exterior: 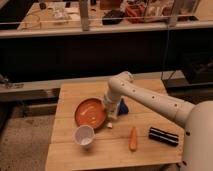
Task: Drag the ceramic bowl in a circle
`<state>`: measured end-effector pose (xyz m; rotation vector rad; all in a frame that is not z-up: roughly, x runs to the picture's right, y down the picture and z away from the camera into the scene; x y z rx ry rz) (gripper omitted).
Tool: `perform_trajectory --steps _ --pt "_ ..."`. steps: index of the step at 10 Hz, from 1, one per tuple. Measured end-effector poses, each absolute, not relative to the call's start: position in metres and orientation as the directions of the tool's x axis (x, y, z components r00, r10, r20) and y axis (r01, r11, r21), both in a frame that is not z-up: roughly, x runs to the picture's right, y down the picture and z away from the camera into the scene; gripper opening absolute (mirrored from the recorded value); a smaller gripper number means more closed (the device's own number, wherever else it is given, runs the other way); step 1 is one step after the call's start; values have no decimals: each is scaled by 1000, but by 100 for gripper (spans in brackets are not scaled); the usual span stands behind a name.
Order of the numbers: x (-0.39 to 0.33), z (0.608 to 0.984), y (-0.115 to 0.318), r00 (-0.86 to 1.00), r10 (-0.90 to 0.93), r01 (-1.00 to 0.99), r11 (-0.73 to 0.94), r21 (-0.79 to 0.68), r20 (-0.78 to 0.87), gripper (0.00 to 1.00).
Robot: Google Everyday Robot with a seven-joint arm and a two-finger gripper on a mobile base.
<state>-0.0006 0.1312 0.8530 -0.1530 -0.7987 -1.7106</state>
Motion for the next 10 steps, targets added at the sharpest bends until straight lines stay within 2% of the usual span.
perform_trajectory --steps 3,5,10 --pt "-31 838 138 -378 -801 864 -125 488 465 0" --pt "-56 841 137 -419 -795 829 -138 542 439 0" --pt "-95 890 110 -460 -796 770 -137 623 394 0"
